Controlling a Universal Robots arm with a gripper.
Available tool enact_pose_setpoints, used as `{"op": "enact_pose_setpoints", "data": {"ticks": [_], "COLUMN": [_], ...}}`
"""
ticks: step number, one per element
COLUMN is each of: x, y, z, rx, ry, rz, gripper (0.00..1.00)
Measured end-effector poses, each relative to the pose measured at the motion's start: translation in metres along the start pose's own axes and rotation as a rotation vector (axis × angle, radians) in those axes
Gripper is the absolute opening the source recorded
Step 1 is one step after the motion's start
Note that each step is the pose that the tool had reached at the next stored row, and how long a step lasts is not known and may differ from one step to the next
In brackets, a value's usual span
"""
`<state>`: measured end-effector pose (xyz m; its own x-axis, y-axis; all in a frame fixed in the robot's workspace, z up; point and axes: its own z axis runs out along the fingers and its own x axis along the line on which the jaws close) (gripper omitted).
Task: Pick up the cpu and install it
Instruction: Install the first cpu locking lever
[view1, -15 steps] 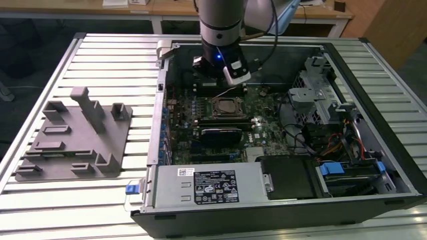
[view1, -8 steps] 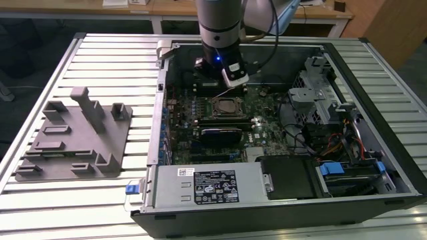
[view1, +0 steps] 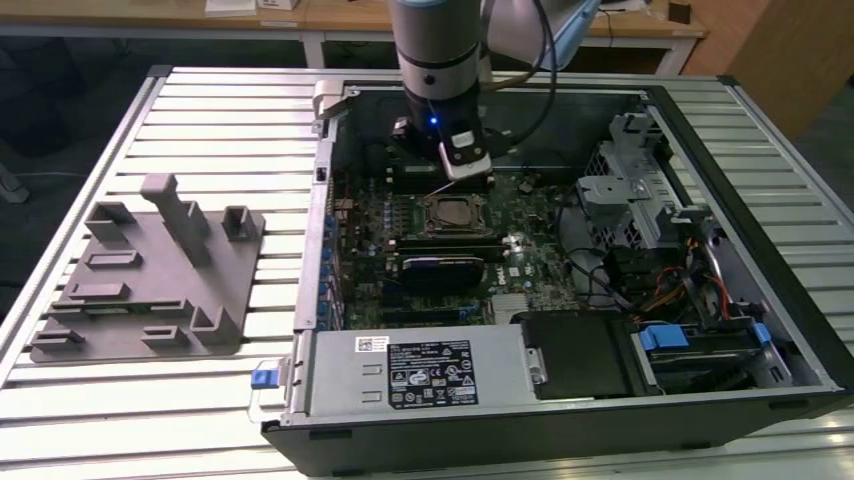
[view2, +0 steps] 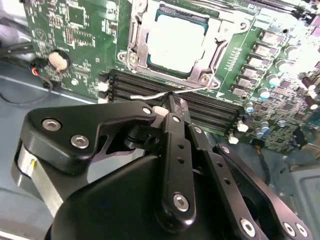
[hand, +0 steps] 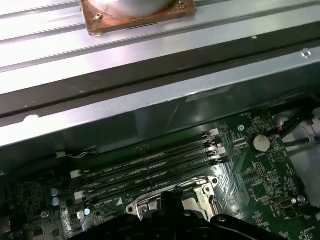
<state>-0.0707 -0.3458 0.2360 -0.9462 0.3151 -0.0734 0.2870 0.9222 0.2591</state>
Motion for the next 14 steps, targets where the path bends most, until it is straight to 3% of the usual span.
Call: {"op": "enact_pose_setpoints", "data": {"ticks": [8, 14], "x": [-0.0056, -0.0079], "y": [0.0007, 0.0015], "z": [0.0054, 0.0069], "rx": [0.003, 0.0039], "ry": [-0.0102, -0.013], "rz": [0.038, 0.048], "gripper": [0.11, 0.11]}}
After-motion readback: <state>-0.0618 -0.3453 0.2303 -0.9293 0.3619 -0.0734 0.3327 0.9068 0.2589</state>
